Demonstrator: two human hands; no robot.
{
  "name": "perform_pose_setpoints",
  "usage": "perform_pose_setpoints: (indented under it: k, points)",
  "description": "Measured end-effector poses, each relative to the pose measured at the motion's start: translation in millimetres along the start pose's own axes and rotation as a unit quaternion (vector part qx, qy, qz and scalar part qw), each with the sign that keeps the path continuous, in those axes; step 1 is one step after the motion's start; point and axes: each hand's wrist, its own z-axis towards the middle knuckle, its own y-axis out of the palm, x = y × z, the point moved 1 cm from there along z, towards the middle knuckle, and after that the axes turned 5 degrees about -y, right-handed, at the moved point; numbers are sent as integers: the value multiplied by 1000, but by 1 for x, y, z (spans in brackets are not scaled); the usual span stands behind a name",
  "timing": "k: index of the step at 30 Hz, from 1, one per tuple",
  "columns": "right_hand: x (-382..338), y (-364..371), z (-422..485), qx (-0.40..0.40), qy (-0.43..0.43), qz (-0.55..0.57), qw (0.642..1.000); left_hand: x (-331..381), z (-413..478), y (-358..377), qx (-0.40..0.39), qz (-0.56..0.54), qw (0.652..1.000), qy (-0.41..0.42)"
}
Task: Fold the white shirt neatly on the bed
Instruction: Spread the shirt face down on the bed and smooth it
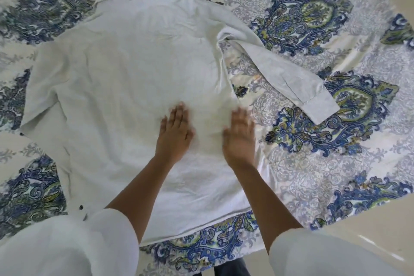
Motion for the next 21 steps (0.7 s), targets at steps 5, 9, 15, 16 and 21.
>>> perform_pose_setpoints:
  k: [5,9,15,16,21]
  points:
    - [-18,25,45,-128,-199,-85,968,5,5,16,17,20,999,26]
    - [16,10,79,-53,9,-115,992,-16,4,19,51,-3,999,-8]
    - [-25,40,4,-60,-208,-95,972,-44,-37,29,63,-11,997,-41]
    - [-15,41,-9,-62,-192,-106,974,-52,-50,32,61,-8,997,-47]
    - [8,21,-45,11,77,-67,995,-45,-82,35,82,-21,995,-56]
